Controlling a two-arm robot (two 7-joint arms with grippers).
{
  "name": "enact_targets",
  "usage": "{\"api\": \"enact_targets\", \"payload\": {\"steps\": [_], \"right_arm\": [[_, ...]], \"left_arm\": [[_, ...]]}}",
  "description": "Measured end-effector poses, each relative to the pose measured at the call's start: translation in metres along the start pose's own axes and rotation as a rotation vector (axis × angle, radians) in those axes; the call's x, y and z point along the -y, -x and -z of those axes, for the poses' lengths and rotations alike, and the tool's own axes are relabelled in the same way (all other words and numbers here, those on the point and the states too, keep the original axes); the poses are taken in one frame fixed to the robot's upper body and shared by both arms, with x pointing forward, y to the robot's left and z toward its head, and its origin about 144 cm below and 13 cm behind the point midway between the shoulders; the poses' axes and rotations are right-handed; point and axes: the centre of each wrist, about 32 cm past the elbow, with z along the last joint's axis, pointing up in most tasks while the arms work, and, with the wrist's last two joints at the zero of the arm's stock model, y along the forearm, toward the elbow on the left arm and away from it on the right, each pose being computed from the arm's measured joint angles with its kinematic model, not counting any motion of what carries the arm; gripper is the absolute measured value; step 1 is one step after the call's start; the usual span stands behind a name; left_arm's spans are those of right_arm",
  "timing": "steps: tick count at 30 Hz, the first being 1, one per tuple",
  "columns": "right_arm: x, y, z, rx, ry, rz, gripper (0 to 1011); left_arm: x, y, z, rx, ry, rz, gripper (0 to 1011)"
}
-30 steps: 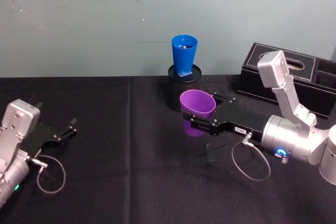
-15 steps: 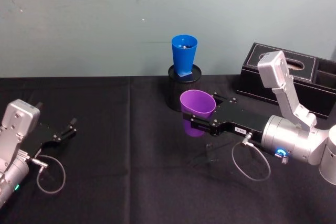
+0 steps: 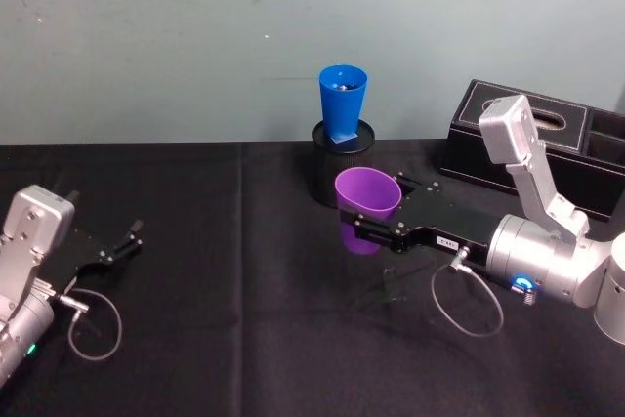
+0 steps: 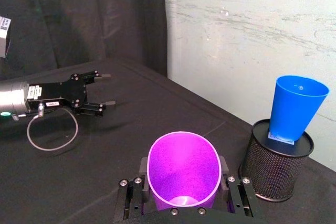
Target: Pick up one cup with a gripper and tap it against the other cup.
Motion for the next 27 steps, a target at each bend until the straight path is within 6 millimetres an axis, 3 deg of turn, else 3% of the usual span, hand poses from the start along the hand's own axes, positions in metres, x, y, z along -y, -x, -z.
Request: {"api": "enact_targets", "payload": {"steps": [19, 27], "right_arm": [[0.0003, 0.0002, -0.0001, 0.003, -0.002, -0.002, 718], [0.0038, 0.0096, -0.0012, 0.028, -0.002, -0.043, 718]], "left_arm": [[0.0, 0.0, 0.0, 0.0, 0.0, 0.0, 1000], [0.0, 0.0, 0.0, 0.0, 0.0, 0.0, 1000]]}}
